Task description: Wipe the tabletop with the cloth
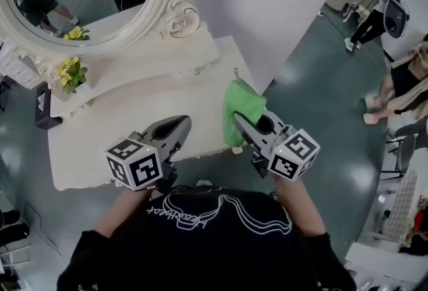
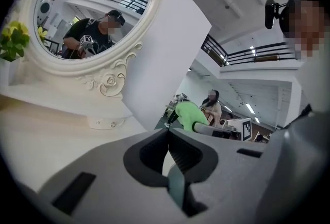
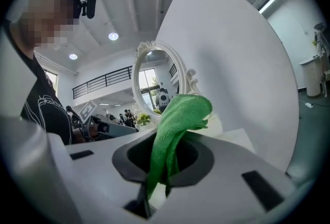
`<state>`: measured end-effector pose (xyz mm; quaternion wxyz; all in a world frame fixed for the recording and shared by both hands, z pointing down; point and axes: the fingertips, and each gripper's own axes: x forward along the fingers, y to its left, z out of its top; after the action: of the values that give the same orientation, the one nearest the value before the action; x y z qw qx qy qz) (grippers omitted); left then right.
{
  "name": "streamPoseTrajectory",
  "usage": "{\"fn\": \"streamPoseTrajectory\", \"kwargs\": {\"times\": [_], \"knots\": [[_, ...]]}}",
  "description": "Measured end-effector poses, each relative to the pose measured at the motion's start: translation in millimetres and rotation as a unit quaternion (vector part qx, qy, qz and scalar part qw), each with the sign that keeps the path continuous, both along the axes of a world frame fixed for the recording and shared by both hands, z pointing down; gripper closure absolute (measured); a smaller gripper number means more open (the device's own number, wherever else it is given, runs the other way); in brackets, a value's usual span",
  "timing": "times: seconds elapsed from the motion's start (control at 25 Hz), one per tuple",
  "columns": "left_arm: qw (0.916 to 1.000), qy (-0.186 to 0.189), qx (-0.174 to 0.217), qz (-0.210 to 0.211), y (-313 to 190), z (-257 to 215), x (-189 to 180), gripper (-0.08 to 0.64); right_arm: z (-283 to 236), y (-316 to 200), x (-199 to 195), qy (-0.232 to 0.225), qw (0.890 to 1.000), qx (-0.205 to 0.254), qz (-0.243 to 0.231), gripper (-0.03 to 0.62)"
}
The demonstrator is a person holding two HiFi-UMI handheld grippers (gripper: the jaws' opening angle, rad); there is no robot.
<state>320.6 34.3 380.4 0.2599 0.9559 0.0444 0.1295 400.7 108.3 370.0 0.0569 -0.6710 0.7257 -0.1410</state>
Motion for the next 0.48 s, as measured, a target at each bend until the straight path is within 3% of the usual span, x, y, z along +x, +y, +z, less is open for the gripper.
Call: {"fn": "streamPoseTrajectory", "kwargs": {"times": [0.16, 0.48], "knots": [[1.0, 0.004, -0.004, 0.0, 4.0, -0.8, -5.3, 0.555, -4.8, 1.7, -13.2, 0.027, 1.0, 0.003, -0.01, 0.537], [0.9999, 0.006, -0.01, -0.01, 0.4, 1.1, -18.5, 0.555, 0.0, -3.2, -32.8, 0.02, 0.999, 0.004, -0.026, 0.537]]}}
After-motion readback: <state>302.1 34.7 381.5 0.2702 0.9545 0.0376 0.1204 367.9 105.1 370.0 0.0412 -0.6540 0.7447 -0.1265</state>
